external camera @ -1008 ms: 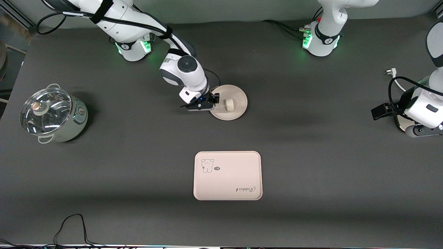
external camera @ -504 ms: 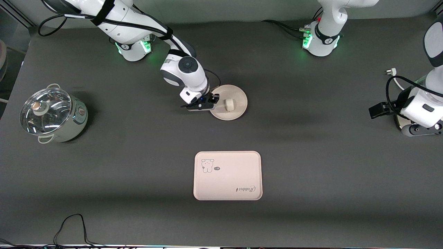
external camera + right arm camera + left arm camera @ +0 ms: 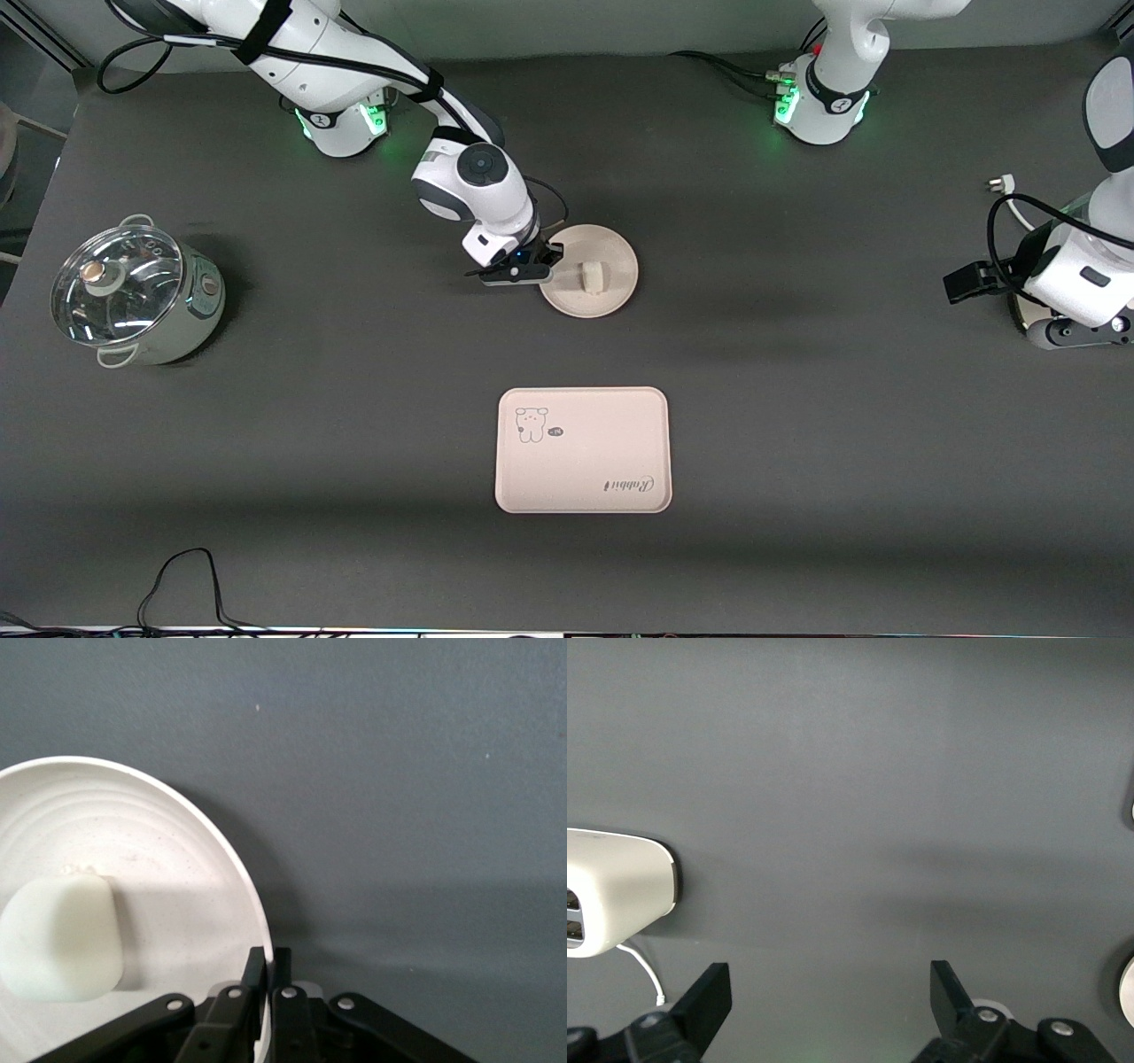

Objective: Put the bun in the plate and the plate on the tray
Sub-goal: 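Grasp the plate rim with the right gripper, then lift the plate with the bun and carry it over the tray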

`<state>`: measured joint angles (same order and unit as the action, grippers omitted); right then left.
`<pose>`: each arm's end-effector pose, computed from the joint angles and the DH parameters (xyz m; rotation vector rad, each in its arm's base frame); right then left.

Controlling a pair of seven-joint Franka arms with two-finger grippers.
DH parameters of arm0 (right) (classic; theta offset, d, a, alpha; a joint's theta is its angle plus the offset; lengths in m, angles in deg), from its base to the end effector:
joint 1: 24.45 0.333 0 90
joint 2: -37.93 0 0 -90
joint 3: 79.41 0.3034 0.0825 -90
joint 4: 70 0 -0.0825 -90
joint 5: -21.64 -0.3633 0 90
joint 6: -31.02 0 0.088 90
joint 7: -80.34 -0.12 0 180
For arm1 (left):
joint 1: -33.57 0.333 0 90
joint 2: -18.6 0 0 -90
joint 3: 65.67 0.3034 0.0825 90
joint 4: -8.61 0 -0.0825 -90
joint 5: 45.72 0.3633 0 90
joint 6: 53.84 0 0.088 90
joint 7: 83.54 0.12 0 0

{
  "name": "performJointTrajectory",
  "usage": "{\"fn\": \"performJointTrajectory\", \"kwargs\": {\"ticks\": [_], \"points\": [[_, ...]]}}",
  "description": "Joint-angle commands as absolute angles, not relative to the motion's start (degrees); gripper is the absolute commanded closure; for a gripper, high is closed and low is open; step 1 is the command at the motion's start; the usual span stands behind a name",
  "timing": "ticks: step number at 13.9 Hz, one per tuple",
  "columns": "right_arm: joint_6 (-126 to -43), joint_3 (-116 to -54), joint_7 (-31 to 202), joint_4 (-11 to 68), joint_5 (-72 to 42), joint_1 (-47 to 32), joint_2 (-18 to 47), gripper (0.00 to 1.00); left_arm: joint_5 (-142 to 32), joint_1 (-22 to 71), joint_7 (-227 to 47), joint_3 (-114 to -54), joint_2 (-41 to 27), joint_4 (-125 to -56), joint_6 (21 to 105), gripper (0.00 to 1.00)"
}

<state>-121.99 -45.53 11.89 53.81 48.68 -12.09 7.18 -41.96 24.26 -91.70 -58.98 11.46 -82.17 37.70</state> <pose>0.3717 0.4127 0.1875 -3.0176 0.0790 -0.0187 0.5644 -0.0214 0.5272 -3.0445 -0.1389 0.1564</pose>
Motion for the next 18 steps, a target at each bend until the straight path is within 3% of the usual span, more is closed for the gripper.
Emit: {"fn": "performJointTrajectory", "kwargs": {"ticks": [1,6,12,18], "points": [[-120.95,-45.57,9.42,50.77,49.85,-11.97,6.81,1.0,-41.24,23.56,-90.93,-58.55,10.42,-80.25,35.89,0.0],[-108.4,-42.06,9.94,40.33,43.62,-12.15,6.9,1.0,-41.24,23.64,-90.84,-58.64,10.51,-80.25,35.8,0.0],[-105.39,-42.14,21.78,29.25,33.08,-14.08,7.08,1.0,-41.24,23.47,-91.1,-58.72,10.42,-80.25,35.8,0.0],[-98.8,-45.92,30.58,7.81,33.06,-14.52,-3.35,1.0,-41.24,23.47,-91.1,-58.72,10.42,-80.25,35.8,0.0]]}}
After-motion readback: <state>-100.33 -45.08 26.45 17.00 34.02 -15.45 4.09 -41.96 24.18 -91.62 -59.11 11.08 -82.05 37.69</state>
